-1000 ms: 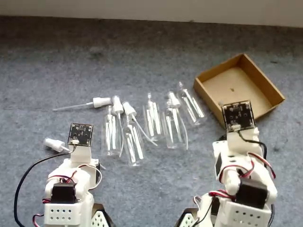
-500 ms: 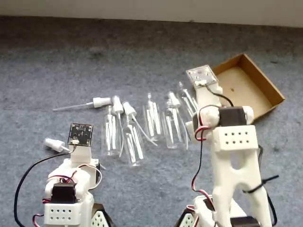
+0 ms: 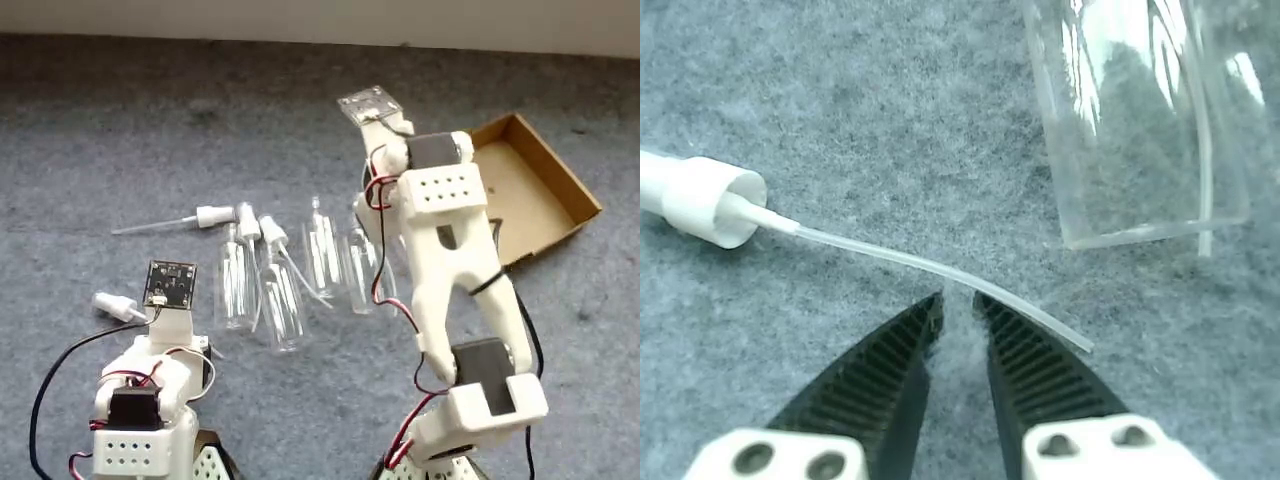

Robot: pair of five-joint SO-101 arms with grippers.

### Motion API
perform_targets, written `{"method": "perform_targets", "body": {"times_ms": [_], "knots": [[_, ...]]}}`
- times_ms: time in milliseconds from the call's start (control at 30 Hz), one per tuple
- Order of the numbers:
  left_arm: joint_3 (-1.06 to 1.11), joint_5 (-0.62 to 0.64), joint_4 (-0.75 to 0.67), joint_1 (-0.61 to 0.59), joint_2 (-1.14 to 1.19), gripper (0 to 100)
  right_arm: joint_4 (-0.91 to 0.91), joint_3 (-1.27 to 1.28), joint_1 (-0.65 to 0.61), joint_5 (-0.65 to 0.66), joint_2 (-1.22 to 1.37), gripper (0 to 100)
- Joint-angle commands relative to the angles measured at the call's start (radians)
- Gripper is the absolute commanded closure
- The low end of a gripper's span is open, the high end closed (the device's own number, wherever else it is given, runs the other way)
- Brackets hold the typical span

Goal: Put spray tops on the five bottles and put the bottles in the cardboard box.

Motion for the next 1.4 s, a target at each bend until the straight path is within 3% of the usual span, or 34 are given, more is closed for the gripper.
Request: {"method": "perform_targets", "body": {"times_ms": [0,167,433,700,967,1167,1367], "knots": [[0.019,0.011,-0.008,-0.012,-0.004,100,0.001,-0.163,0.015,0.025,0.093,68.3],[0.019,0.011,-0.008,-0.012,-0.004,100,0.007,-0.34,0.056,0.153,0.285,68.3],[0.019,0.011,-0.008,-0.012,-0.004,100,0.008,-0.492,0.114,0.164,0.49,68.4],[0.019,0.011,-0.008,-0.012,-0.004,100,0.015,-0.51,0.113,0.164,0.507,68.4],[0.019,0.011,-0.008,-0.012,-0.004,100,0.154,-0.656,0.085,0.166,0.512,69.0],[0.019,0.011,-0.008,-0.012,-0.004,100,0.09,-0.684,0.085,0.164,0.516,83.7],[0.019,0.011,-0.008,-0.012,-0.004,100,0.088,-0.68,0.085,0.166,0.518,75.5]]}}
